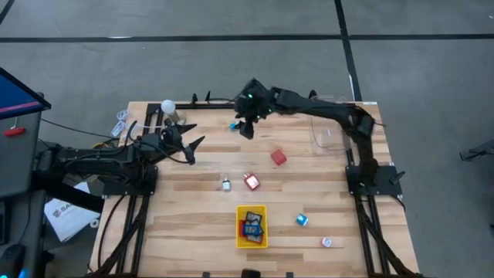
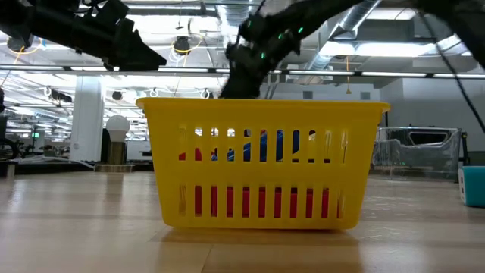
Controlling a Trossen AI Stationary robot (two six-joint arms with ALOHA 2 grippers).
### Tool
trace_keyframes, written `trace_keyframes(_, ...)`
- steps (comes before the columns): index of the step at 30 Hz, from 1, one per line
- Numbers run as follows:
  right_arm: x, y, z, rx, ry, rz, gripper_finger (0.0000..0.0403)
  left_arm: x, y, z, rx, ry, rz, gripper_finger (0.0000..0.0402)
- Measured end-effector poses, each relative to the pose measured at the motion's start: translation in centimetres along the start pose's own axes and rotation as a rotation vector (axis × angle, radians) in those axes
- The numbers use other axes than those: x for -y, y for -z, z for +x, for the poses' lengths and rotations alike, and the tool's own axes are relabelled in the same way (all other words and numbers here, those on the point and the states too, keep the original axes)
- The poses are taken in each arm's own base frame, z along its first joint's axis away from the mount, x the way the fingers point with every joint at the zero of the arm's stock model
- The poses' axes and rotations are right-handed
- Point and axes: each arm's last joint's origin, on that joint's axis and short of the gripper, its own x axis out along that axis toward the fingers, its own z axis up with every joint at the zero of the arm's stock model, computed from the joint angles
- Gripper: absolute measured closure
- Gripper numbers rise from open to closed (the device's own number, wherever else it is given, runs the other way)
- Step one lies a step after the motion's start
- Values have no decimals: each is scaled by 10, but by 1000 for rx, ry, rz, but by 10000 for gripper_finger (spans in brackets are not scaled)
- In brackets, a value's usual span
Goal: Pick & Place Office items
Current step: Put the left blue charger adapter into the transparent bin
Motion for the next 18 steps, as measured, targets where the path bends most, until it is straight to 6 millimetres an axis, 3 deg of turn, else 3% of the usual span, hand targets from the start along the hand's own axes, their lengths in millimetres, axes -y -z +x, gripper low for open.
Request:
trace_keyframes(5, 34, 5, 32, -124, 3, 32, 170, 0, 0, 0, 0, 0, 7, 143)
trace_keyframes(10, 40, -4, 55, -140, -33, -19, 170, 0, 0, 0, -3, 1, 10, 143)
trace_keyframes(18, 52, 5, 84, -288, -69, -22, 170, 0, 0, 0, -4, 1, 11, 143)
